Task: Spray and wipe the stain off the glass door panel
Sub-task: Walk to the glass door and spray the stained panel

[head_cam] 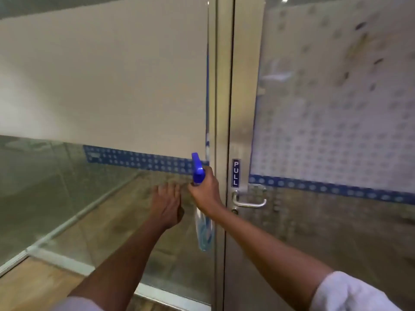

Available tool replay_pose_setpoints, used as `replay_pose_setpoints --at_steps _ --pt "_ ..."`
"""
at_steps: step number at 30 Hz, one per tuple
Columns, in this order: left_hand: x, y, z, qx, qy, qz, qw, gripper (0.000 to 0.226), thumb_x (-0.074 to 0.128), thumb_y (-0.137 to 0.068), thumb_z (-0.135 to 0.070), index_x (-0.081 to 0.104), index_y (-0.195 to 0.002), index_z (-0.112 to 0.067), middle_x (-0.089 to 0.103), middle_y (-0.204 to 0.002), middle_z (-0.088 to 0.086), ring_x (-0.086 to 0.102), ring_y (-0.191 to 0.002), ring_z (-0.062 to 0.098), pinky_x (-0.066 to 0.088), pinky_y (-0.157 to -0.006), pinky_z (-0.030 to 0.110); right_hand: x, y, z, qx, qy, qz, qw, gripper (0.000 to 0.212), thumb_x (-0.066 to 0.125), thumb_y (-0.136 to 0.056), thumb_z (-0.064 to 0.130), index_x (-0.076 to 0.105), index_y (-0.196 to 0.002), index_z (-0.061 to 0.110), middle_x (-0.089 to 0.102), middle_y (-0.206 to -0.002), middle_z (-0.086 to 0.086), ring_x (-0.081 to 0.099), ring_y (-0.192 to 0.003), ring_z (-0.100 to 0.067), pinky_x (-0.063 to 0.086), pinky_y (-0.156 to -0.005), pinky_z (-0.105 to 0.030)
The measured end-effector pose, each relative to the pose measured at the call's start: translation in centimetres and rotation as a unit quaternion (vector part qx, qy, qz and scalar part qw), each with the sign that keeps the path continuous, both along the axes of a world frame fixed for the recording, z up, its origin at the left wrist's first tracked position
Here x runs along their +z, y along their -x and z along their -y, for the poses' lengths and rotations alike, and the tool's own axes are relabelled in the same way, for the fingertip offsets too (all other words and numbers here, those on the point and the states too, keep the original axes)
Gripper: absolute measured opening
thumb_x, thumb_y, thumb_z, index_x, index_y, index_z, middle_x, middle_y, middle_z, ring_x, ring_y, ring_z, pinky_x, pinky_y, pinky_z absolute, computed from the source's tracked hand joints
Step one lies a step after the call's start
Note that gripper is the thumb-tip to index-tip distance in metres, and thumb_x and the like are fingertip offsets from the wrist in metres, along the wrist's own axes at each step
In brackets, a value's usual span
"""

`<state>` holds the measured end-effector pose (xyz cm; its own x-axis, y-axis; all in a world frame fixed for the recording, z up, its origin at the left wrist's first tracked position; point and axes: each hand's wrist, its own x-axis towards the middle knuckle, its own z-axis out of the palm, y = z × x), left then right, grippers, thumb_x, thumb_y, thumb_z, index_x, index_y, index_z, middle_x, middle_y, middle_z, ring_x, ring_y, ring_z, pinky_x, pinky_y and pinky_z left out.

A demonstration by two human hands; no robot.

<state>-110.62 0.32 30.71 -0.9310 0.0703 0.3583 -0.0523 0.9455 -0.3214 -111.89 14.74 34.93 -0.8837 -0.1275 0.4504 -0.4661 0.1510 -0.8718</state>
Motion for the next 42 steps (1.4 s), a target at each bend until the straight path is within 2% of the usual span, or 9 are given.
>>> replay_pose_setpoints --at_steps 3,10,15,19,25,29,35,40,42 --pt "2.2 3.4 -2.4 -0.05 0.018 -0.014 0.998 0.071 0.05 -0.081 -0.05 0.039 -0.138 -0.008 0.048 -0.136 0.017 0.046 -0.123 0.036 0.036 -0.104 0.049 1.8 0.9 -3.2 -0.037 -0.004 -0.013 0.999 0.056 0.073 -0.079 0.015 0.046 -0.128 0.015 0.061 -0.1 0.003 0.063 -0.087 -0.012 0.056 -0.075 -0.029" --pt "8.9 9.5 -10.2 -0.157 -0.003 -0.093 0.983 0.077 0.071 -0.067 -0.031 0.047 -0.131 0.004 0.053 -0.133 0.028 0.049 -0.123 0.044 0.037 -0.103 0.061 6.4 2.8 -10.9 -0.132 0.012 -0.056 0.99 0.051 0.07 -0.084 0.012 0.043 -0.128 0.016 0.061 -0.105 -0.009 0.064 -0.087 -0.019 0.06 -0.079 -0.043" --pt "13.8 13.0 -16.1 -0.217 0.025 -0.144 0.965 0.075 0.066 -0.071 -0.036 0.045 -0.132 0.003 0.052 -0.134 0.028 0.047 -0.125 0.045 0.036 -0.104 0.061 9.8 3.6 -17.0 -0.161 0.039 -0.112 0.98 0.038 0.069 -0.088 0.024 0.049 -0.12 0.016 0.06 -0.087 -0.003 0.062 -0.065 -0.013 0.06 -0.064 -0.039" --pt "17.6 15.5 -21.1 -0.239 0.031 -0.188 0.952 0.077 0.063 -0.076 -0.038 0.041 -0.137 0.003 0.046 -0.142 0.03 0.04 -0.133 0.047 0.032 -0.108 0.063 12.9 4.3 -22.0 -0.173 0.017 -0.154 0.973 0.047 0.069 -0.088 0.017 0.048 -0.129 0.017 0.065 -0.096 -0.01 0.067 -0.073 -0.019 0.062 -0.066 -0.039" --pt "23.1 18.8 -27.5 -0.267 0.001 -0.263 0.927 0.084 0.059 -0.082 -0.045 0.031 -0.146 0.003 0.03 -0.155 0.028 0.024 -0.144 0.047 0.022 -0.114 0.063 18.1 5.5 -28.6 -0.185 -0.017 -0.22 0.958 0.026 0.071 -0.086 0.016 0.058 -0.108 0.013 0.067 -0.095 -0.012 0.067 -0.071 -0.027 0.059 -0.057 -0.03" --pt "26.7 20.4 -30.8 -0.291 0.008 -0.303 0.907 0.088 0.058 -0.083 -0.047 0.024 -0.148 0.003 0.026 -0.156 0.029 0.022 -0.145 0.048 0.021 -0.113 0.065 21.8 6.1 -32.1 -0.207 -0.041 -0.24 0.947 0.023 0.071 -0.085 0.021 0.057 -0.102 0.018 0.067 -0.105 -0.007 0.069 -0.076 -0.026 0.062 -0.063 -0.041" --pt "30.0 22.3 -33.7 -0.3 -0.02 -0.33 0.895 0.086 0.045 -0.088 -0.051 0.018 -0.149 0.003 0.02 -0.158 0.029 0.016 -0.146 0.048 0.018 -0.115 0.065 26.4 6.1 -36.4 -0.226 -0.108 -0.258 0.933 0.021 0.063 -0.077 0.02 0.062 -0.095 0.009 0.068 -0.083 -0.012 0.067 -0.063 -0.029 0.059 -0.065 -0.049" --pt "30.4 24.3 -34.1 -0.307 -0.042 -0.33 0.892 0.087 0.024 -0.09 -0.06 0.015 -0.15 0.003 0.016 -0.159 0.029 0.012 -0.147 0.047 0.014 -0.116 0.065 30.4 6.5 -39.2 -0.243 -0.154 -0.26 0.922 0.026 0.058 -0.07 0.016 0.065 -0.082 0.038 0.07 -0.08 0.001 0.063 -0.045 -0.008 0.051 -0.045 -0.022" --pt "30.1 25.4 -33.8 -0.313 -0.038 -0.338 0.887 0.088 0.025 -0.092 -0.061 0.015 -0.15 0.004 0.015 -0.159 0.03 0.008 -0.148 0.046 0.011 -0.117 0.064 31.9 7.0 -40.6 -0.253 -0.189 -0.249 0.916 0.02 0.059 -0.071 0.014 0.066 -0.088 0.021 0.071 -0.085 -0.016 0.064 -0.043 -0.011 0.056 -0.047 -0.036"
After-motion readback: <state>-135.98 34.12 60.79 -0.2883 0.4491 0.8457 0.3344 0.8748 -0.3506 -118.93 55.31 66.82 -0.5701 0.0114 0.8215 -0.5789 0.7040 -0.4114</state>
